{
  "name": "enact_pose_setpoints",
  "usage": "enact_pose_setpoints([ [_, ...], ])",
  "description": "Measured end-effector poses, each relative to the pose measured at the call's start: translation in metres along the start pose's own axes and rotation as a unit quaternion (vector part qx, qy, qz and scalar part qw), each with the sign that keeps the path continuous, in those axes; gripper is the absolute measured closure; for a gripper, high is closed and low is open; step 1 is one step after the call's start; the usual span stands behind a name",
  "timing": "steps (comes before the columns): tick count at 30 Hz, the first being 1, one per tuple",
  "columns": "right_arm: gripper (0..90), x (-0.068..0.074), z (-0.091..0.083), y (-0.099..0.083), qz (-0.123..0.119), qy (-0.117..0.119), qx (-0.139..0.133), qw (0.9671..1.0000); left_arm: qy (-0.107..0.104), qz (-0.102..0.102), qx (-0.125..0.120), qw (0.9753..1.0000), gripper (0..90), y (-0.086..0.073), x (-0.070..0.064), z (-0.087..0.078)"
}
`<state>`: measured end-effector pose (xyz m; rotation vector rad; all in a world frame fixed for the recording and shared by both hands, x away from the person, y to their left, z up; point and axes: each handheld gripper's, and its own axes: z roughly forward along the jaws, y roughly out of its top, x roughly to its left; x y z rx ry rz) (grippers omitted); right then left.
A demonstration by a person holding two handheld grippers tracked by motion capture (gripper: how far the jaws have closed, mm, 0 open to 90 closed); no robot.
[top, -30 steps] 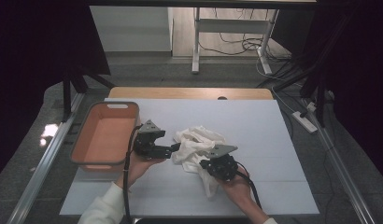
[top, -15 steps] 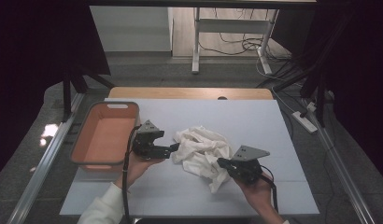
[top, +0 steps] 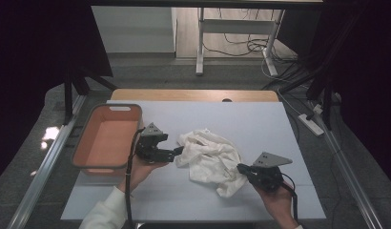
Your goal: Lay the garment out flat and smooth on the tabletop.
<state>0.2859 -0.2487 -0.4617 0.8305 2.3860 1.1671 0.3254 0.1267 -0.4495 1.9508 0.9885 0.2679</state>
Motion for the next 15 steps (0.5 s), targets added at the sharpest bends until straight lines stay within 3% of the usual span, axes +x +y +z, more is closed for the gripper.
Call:
enact_pose_setpoints([
  [15, 86.5, -0.02, -0.02, -0.02, 0.02, -0.037, 0.004, 0.9991, 0.0, 0.002, 0.0, 1.0, 18.7, 0.001, -0.001, 0.0],
])
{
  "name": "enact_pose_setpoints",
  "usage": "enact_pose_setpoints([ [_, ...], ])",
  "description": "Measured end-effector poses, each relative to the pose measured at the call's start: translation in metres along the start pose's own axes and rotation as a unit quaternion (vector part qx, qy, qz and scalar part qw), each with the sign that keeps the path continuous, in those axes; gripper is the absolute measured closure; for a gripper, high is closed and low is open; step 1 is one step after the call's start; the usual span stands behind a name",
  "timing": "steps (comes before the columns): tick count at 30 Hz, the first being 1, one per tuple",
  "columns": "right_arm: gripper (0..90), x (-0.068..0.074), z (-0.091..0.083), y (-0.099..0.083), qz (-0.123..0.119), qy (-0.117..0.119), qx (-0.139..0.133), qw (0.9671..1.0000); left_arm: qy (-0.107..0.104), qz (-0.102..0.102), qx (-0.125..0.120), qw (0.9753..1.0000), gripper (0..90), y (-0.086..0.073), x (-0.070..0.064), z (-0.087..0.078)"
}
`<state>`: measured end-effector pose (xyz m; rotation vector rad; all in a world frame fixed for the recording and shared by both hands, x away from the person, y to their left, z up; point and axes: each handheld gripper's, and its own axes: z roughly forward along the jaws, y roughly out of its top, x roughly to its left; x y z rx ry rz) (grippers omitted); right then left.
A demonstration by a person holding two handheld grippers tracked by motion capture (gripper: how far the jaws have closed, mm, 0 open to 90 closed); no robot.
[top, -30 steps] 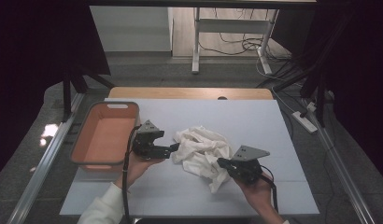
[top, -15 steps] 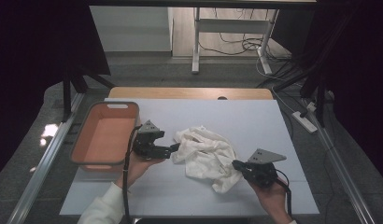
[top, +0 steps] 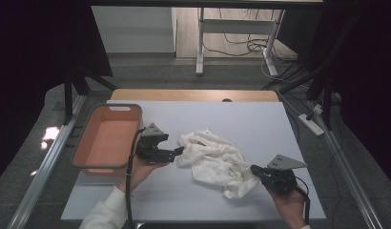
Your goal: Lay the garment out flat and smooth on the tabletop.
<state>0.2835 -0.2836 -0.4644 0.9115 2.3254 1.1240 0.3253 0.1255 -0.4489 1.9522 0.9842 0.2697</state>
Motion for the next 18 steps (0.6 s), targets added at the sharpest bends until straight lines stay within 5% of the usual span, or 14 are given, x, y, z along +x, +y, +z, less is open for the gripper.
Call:
enact_pose_setpoints([
  [8, 86.5, -0.022, -0.007, -0.009, 0.014, -0.038, 0.012, 0.9991, 0.0, 0.001, 0.0, 1.0, 18.7, 0.0, 0.0, 0.0],
  [18, 86.5, -0.04, -0.009, -0.018, 0.038, -0.051, 0.02, 0.9978, 0.001, 0.001, 0.002, 1.0, 18.7, 0.0, 0.001, 0.001],
])
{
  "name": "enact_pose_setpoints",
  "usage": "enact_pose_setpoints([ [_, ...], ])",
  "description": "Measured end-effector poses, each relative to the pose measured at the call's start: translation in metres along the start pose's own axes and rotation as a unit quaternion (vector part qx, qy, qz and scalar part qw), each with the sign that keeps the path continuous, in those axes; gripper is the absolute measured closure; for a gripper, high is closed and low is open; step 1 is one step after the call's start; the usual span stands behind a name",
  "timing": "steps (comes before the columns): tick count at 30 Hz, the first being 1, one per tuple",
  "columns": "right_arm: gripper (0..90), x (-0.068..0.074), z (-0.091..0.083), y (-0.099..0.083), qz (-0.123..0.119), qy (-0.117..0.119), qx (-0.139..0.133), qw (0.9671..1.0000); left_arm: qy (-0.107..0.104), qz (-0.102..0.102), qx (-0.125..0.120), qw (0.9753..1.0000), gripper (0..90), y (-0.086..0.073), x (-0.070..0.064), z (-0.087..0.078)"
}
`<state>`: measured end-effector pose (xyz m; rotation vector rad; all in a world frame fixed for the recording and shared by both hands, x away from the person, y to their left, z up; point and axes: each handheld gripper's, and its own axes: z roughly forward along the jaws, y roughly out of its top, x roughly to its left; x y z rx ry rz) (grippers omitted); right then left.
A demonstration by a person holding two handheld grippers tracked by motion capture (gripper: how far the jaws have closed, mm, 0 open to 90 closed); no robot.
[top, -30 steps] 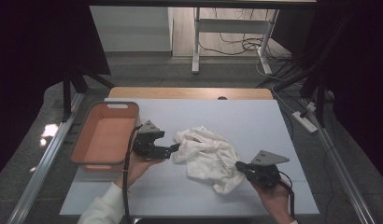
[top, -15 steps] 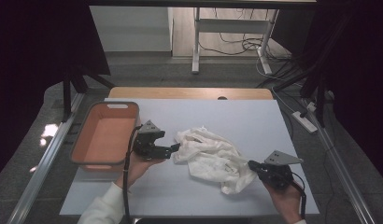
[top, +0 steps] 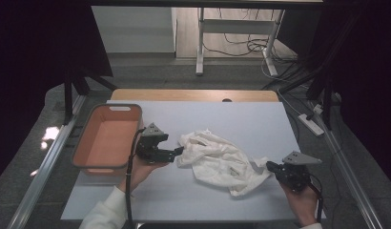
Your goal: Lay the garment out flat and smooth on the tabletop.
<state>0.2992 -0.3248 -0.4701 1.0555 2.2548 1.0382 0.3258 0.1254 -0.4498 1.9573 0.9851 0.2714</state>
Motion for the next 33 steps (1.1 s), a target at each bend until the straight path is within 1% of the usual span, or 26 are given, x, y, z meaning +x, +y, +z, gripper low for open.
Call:
enact_pose_setpoints([
  [3, 85.7, -0.001, 0.0, 0.0, 0.004, -0.001, 0.0, 1.0, 0.0, 0.001, 0.0, 1.0, 18.7, 0.0, 0.0, 0.0],
  [5, 81.7, 0.0, 0.0, 0.0, 0.005, 0.0, -0.001, 1.0, 0.0, 0.001, 0.0, 1.0, 18.7, 0.0, 0.0, 0.0],
  [6, 76.1, 0.001, 0.0, 0.001, 0.005, 0.001, -0.001, 1.0, 0.0, 0.001, 0.0, 1.0, 18.7, 0.0, 0.0, 0.0],
  [7, 68.5, 0.002, 0.0, 0.002, 0.004, 0.001, -0.003, 1.0, 0.0, 0.0, -0.001, 1.0, 18.7, 0.0, 0.0, 0.0],
  [8, 63.1, 0.004, -0.001, 0.003, 0.004, 0.002, -0.006, 1.0, 0.0, 0.0, -0.001, 1.0, 18.6, 0.0, 0.0, 0.0],
  [9, 59.5, 0.006, -0.002, 0.005, 0.002, 0.005, -0.012, 0.9999, 0.0, 0.0, 0.0, 1.0, 18.7, 0.0, 0.0, 0.0],
  [10, 57.1, 0.009, -0.003, 0.008, 0.002, 0.014, -0.018, 0.9997, 0.0, 0.0, 0.0, 1.0, 18.7, 0.0, 0.001, 0.0],
  [12, 53.1, 0.016, -0.005, 0.013, -0.006, 0.029, -0.022, 0.9993, 0.001, 0.0, 0.0, 1.0, 18.6, 0.0, 0.001, -0.001],
  [16, 45.4, 0.036, -0.003, 0.019, -0.027, 0.076, -0.024, 0.9965, 0.001, -0.001, -0.001, 1.0, 18.7, 0.0, 0.0, -0.002],
  [19, 42.1, 0.054, 0.003, 0.017, -0.051, 0.104, -0.013, 0.9932, 0.001, 0.0, -0.003, 1.0, 18.7, 0.0, 0.001, -0.003],
  [21, 41.6, 0.065, 0.008, 0.013, -0.068, 0.116, 0.0, 0.9909, 0.002, -0.003, -0.005, 1.0, 18.6, 0.0, 0.002, -0.004],
  [23, 41.4, 0.074, 0.01, 0.011, -0.075, 0.132, 0.009, 0.9884, 0.003, -0.003, -0.004, 1.0, 18.7, 0.0, 0.002, -0.004],
  [26, 40.9, 0.085, 0.012, 0.008, -0.078, 0.153, 0.014, 0.985, 0.003, -0.003, -0.003, 1.0, 18.7, 0.0, 0.001, -0.003],
  [29, 40.8, 0.092, 0.012, 0.005, -0.088, 0.16, 0.028, 0.9829, 0.002, -0.001, -0.003, 1.0, 18.7, 0.0, 0.0, -0.004],
  [33, 41.1, 0.095, 0.015, -0.005, -0.09, 0.167, 0.046, 0.9807, 0.002, -0.003, -0.002, 1.0, 18.7, -0.001, 0.0, -0.002],
])
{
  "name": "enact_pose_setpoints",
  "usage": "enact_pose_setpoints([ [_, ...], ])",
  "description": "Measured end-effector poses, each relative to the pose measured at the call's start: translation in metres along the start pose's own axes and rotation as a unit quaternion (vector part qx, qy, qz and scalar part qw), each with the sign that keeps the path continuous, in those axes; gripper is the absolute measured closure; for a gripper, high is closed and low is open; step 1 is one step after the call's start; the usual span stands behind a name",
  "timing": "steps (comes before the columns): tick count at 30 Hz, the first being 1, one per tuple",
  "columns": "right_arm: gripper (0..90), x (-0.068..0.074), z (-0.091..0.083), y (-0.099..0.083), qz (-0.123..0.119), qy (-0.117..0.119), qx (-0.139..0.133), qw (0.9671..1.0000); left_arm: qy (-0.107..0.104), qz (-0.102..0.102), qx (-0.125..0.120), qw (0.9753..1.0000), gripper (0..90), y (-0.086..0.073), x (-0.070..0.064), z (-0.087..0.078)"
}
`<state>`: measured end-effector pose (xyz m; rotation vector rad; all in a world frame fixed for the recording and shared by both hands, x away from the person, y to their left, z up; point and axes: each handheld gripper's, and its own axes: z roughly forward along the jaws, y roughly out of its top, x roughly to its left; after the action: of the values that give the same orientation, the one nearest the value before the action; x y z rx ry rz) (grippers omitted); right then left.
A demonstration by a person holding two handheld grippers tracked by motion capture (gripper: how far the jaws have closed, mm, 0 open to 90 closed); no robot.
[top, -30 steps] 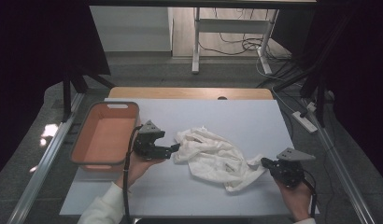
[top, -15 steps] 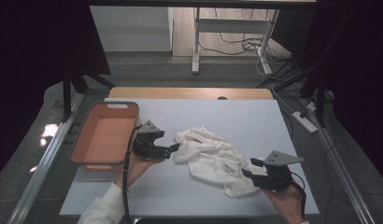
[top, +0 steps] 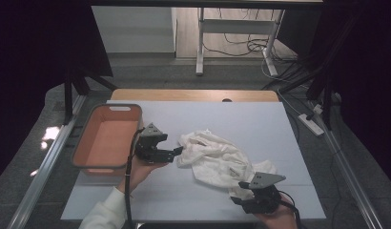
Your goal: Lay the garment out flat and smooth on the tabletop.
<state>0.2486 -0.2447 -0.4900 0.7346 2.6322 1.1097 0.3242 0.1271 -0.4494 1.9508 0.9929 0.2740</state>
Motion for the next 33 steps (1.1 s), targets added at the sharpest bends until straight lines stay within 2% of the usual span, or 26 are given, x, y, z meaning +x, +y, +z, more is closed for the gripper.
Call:
enact_pose_setpoints([
  [8, 41.5, 0.001, 0.018, -0.005, -0.006, 0.011, 0.048, 0.9988, 0.0, 0.001, 0.0, 1.0, 18.7, 0.0, 0.0, 0.0],
  [12, 42.1, -0.001, 0.021, -0.006, -0.01, 0.004, 0.056, 0.9984, 0.0, 0.001, 0.001, 1.0, 18.6, 0.0, 0.0, 0.001],
  [16, 45.7, -0.002, 0.026, -0.007, -0.021, -0.018, 0.079, 0.9965, 0.0, 0.002, 0.001, 1.0, 18.6, 0.0, -0.001, 0.001],
  [17, 47.0, -0.001, 0.027, -0.007, -0.026, -0.021, 0.077, 0.9965, 0.0, 0.001, 0.0, 1.0, 18.6, 0.0, -0.001, 0.001],
  [20, 52.5, -0.002, 0.028, -0.006, -0.021, -0.027, 0.077, 0.9965, 0.001, 0.001, 0.0, 1.0, 18.7, 0.0, 0.0, 0.001],
  [27, 80.8, -0.006, 0.028, -0.003, -0.026, -0.048, 0.082, 0.9951, 0.0, 0.001, 0.0, 1.0, 18.7, 0.0, -0.001, 0.0],
  [33, 85.8, -0.004, 0.03, 0.0, -0.048, -0.051, 0.081, 0.9942, 0.001, 0.001, 0.002, 1.0, 18.6, 0.0, 0.0, 0.002],
])
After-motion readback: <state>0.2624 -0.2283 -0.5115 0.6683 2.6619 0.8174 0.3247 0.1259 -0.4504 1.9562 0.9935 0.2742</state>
